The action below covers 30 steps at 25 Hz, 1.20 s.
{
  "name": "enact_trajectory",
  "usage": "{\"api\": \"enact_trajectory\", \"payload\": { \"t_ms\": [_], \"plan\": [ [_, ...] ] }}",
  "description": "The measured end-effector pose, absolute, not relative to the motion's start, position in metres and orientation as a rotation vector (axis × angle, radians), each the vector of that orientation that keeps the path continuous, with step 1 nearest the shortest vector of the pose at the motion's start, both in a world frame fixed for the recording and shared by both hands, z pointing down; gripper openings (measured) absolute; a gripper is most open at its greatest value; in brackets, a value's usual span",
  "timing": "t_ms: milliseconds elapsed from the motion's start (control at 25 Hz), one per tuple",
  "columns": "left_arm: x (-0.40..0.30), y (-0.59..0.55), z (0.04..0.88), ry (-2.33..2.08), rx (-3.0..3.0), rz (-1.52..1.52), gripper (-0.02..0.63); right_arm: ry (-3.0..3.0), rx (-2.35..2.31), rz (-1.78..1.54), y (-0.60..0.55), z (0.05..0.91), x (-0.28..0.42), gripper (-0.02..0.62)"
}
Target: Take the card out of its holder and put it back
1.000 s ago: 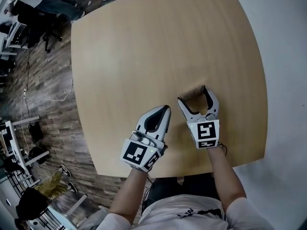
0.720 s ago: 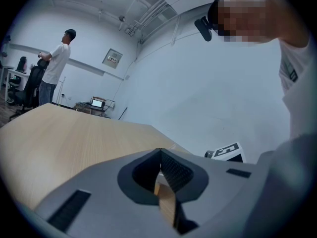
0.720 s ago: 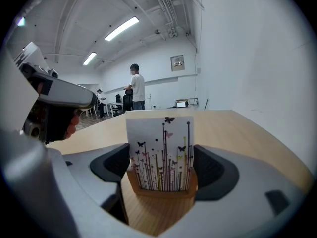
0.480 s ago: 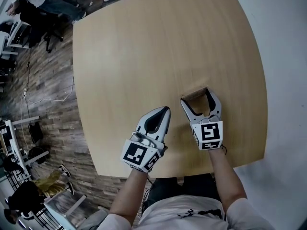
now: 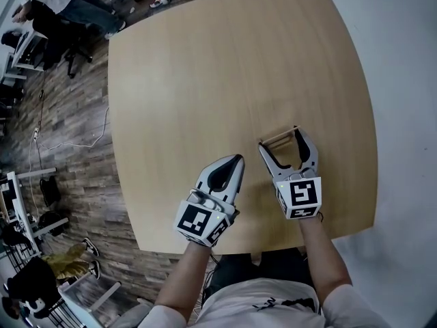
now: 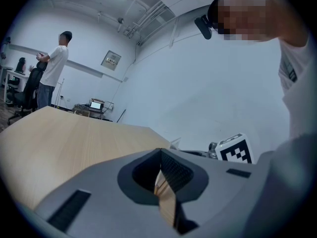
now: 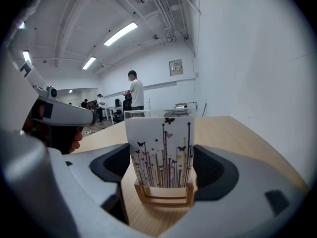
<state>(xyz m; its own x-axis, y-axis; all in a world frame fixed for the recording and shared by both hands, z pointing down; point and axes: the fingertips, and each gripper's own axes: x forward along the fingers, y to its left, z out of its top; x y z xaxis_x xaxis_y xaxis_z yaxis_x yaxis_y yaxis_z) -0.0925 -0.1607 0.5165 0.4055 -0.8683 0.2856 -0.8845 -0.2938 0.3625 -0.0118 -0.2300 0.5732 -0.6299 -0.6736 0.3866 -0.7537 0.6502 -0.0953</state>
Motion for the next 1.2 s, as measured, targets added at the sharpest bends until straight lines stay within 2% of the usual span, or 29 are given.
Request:
{"api": "enact_trajectory", "payload": {
  "t_ms": [400,1200],
  "plan": [
    [-0.095,-0.151,0.496,-1.481,2.253,-0.005,0.015,-2.613,1.162,0.307,-0.221,0.517,-0.019,0.399],
    [-0.076,-0.094,0.343,-1.43,2.421,-0.07,0.014,-2.729,1.328,0.126,-0.15,0.312,0.006,0.399]
  ]
}}
